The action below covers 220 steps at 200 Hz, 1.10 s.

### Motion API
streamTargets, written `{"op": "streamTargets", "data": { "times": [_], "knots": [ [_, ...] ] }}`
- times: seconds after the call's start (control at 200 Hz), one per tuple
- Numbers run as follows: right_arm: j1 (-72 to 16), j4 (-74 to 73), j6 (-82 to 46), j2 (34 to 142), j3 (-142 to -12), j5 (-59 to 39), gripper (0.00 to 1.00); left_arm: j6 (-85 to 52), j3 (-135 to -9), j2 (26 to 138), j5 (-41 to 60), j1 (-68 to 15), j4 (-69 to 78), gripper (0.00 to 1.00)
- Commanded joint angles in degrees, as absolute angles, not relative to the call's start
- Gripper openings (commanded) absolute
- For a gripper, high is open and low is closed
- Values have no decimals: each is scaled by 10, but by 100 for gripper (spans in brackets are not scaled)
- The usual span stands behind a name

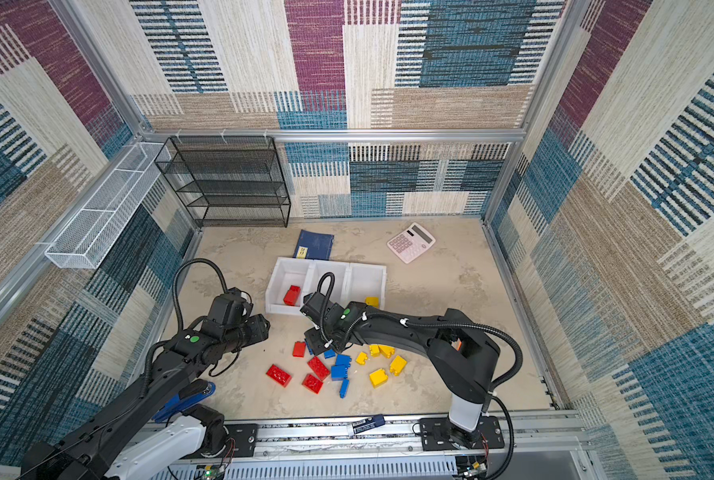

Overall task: Sort the legos into containers by color
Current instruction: 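Grasp a blue brick with the right gripper while the left returns over bricks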

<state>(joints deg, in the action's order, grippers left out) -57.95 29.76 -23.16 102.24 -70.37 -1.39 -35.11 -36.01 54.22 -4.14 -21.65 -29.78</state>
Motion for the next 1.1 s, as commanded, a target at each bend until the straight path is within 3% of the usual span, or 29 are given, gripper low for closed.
{"op": "streamTargets", "data": {
  "times": [0.0, 0.431, 1.097],
  "knots": [
    [-584, 308, -232, 1044, -720, -13, 56, -354, -347, 533, -41, -217, -273, 58],
    [-587, 326, -215, 1108, -762, -21, 54, -378, -304, 489, -38, -216, -262, 58],
    [-593, 345, -209, 1114, -797, -6, 34, -394, -283, 472, -24, -217, -263, 58]
  ]
}}
